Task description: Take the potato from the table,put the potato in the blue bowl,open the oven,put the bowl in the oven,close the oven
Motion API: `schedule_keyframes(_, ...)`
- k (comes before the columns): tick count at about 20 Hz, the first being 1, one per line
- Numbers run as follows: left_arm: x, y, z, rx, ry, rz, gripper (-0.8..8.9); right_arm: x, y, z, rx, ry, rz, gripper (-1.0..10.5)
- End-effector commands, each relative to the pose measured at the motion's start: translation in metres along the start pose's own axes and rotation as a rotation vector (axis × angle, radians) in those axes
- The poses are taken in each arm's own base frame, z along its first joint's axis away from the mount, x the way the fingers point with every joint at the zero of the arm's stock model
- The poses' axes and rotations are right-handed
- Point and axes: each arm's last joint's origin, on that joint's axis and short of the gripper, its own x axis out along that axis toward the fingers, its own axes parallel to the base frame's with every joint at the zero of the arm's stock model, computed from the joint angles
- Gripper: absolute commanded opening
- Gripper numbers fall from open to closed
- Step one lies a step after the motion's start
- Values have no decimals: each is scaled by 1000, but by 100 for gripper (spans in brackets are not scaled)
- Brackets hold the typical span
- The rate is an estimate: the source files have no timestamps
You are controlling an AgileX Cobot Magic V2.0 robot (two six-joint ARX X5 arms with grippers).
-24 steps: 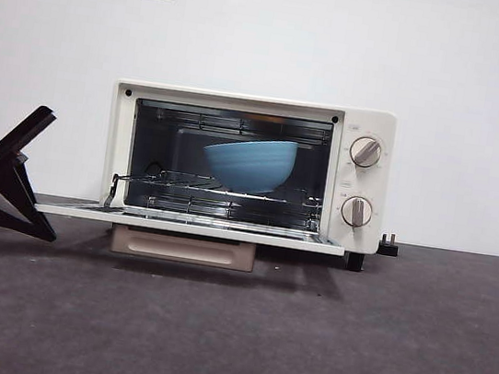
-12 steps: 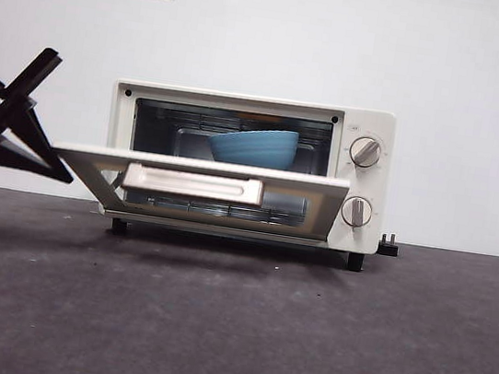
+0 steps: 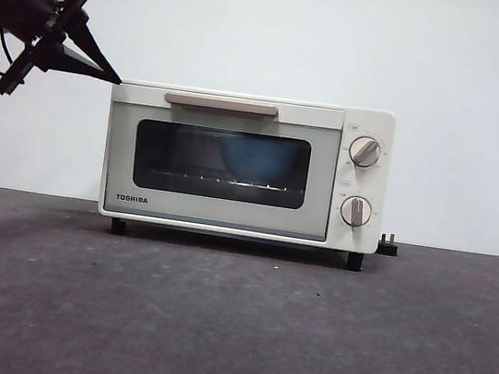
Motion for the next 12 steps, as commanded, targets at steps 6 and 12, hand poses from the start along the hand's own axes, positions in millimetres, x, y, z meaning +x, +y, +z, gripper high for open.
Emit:
schedule_keyframes(6,3,-9,0,23,61,-88,-7,2,-1,-2,9,24,-28,-12)
schedule_keyframes(12,-23,-40,-13,186,133,-166,-7,2,-2,-2,8,24,-80,-11)
